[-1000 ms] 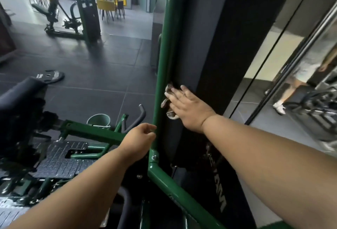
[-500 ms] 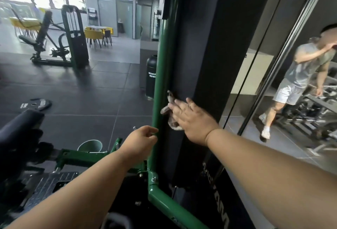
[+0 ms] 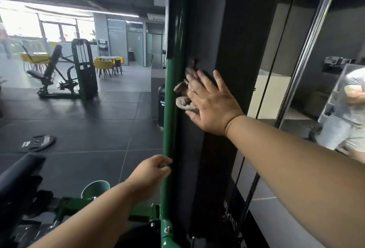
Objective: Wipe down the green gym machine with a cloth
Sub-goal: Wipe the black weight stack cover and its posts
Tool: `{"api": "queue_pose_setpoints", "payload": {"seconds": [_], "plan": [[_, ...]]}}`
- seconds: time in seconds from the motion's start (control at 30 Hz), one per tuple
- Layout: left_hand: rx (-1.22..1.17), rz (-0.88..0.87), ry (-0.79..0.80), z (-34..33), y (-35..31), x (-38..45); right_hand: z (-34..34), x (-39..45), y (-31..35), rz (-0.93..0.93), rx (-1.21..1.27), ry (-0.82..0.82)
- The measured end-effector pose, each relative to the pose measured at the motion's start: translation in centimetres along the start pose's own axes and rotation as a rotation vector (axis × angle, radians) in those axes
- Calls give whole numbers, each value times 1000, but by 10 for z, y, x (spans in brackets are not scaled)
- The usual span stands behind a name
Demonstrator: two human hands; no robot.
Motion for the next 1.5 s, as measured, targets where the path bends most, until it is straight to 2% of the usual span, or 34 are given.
{"api": "queue_pose_setpoints", "payload": {"seconds": [0.07,0.13,0.23,0.33,0.5,0.7,0.77,0.83,0.93,1.03,1.1,1.2,1.3,1.37,1.5], "plan": [[17,-29,-23,7,-12,9,8,7,-8,-69,31,-9],[17,-42,-53,12,-22,17,3,-5,0,-62,48,9],[23,-75,-83,17,-36,26,-26,-43,26,128,-2,60],[17,-101,-125,22,-47,34,-36,-50,22,252,-42,7],[56,-110,-183,34,-64,45,3,18,-17,100,-4,-137],[120,-93,-369,52,-85,68,48,84,-68,-95,1,-242],[135,-62,-415,58,-89,74,41,80,-64,-102,1,-245],[131,-40,-441,61,-86,79,19,56,-44,-22,-7,-225],[110,-32,-445,58,-81,81,-12,10,-17,160,22,-159],[96,-38,-441,57,-76,81,-6,9,-23,240,10,-153],[91,-34,-427,57,-75,82,9,32,-34,213,-26,-154],[82,-26,-433,59,-75,85,35,75,-54,36,-16,-215],[85,-44,-452,61,-78,88,41,82,-56,-38,2,-256],[108,-62,-465,62,-80,90,25,60,-41,-8,23,-247],[158,-76,-429,62,-76,89,-18,1,-5,157,35,-128]]}}
Point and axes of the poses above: each hand's wrist, its own x-axis towards the middle knuckle, its own z-axis out of the back of the hand, y = z × x, the point moved 3 cm from there along x, towards the middle knuckle, and after that the axes turned 13 degrees about -z, right-handed, at the moved point
